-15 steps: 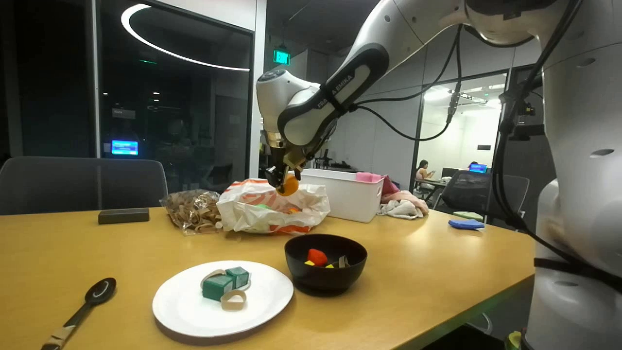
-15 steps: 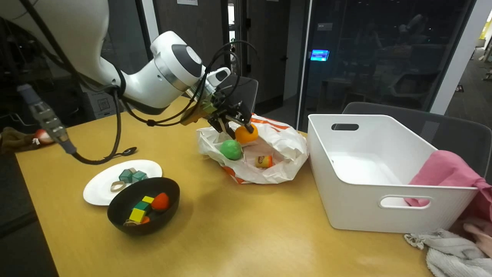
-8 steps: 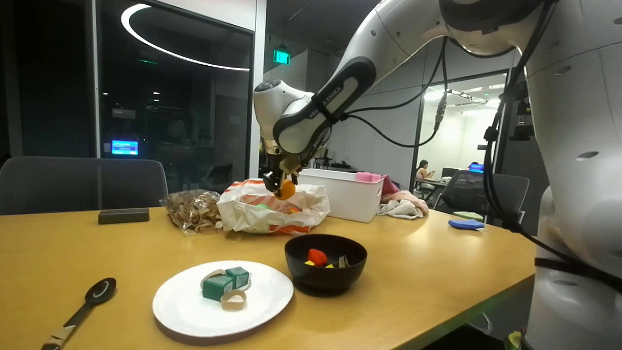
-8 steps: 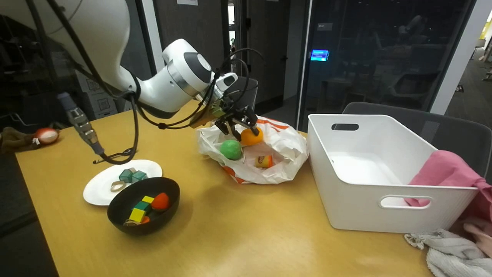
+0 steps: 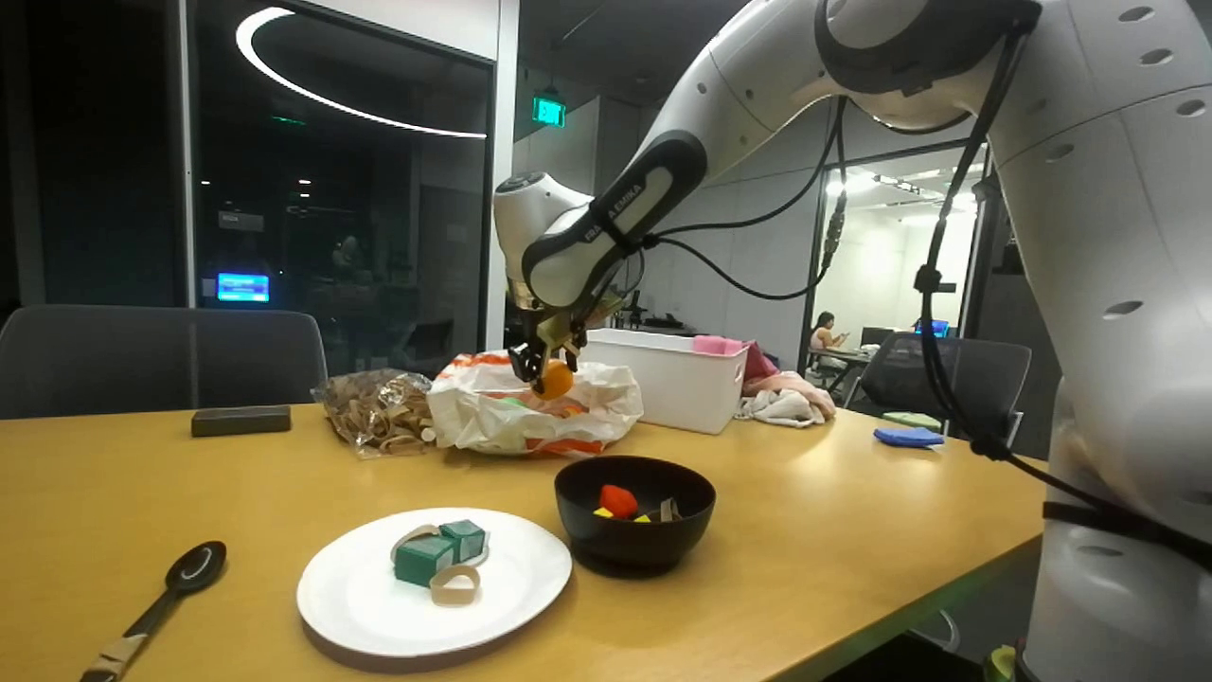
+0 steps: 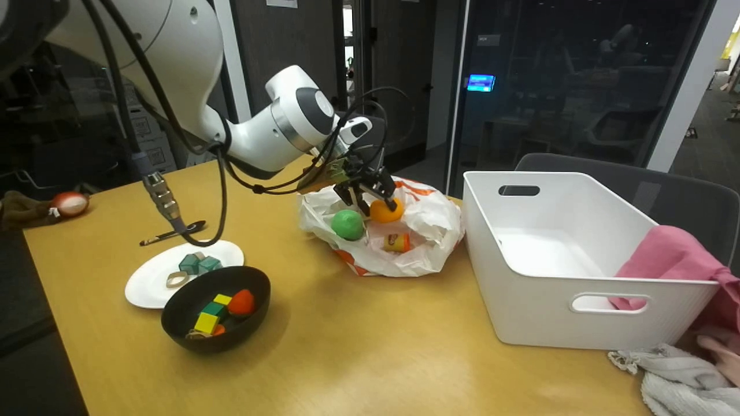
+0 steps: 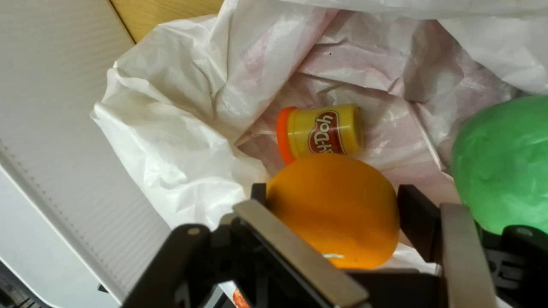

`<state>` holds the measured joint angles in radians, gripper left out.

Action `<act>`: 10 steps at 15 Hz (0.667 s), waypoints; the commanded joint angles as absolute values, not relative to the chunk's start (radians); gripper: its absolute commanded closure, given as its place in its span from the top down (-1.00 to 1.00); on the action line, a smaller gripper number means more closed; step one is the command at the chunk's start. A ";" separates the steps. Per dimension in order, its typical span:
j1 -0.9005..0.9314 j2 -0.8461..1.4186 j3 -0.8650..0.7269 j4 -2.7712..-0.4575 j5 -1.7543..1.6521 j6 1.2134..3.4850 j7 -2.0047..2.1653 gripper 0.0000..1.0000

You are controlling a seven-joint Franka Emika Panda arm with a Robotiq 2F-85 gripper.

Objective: Shift some objects to the plastic

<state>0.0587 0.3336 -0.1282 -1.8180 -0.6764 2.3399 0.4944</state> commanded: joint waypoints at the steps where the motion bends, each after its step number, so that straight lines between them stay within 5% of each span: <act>1: 0.054 0.354 -0.130 -1.769 -0.652 2.333 0.476 0.07; 2: 0.053 0.356 -0.129 -1.767 -0.649 2.335 0.473 0.87; 10: 0.066 0.339 -0.124 -1.747 -0.595 2.299 0.487 1.00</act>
